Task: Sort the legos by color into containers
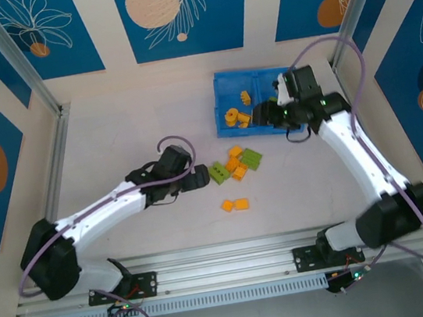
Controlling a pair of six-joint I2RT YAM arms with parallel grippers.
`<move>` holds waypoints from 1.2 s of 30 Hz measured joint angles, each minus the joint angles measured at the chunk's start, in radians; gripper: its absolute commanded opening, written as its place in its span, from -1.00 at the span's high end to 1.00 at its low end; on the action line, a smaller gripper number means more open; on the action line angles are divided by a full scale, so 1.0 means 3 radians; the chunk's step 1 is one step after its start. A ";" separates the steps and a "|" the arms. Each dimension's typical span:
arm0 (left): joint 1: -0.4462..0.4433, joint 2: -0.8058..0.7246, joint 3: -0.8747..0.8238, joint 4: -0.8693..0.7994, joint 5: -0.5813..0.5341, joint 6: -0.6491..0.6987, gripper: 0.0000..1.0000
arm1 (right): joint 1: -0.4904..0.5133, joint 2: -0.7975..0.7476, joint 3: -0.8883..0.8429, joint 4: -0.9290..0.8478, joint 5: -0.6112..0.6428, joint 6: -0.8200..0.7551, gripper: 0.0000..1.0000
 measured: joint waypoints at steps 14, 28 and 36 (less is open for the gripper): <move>-0.0186 0.1666 0.1774 0.0090 0.0436 0.0857 -0.71 | 0.0432 -0.1431 -0.1144 -0.0247 0.0144 0.0563 -0.50; -0.0168 0.2881 0.3215 -0.0520 0.0367 0.2120 -0.56 | 0.0406 -0.1610 -0.1143 -0.0445 0.0365 0.0613 -0.51; -0.0137 0.3168 0.3464 -0.0739 0.0191 0.2149 -0.30 | 0.0406 -0.1614 -0.1143 -0.0501 0.0362 0.0669 -0.51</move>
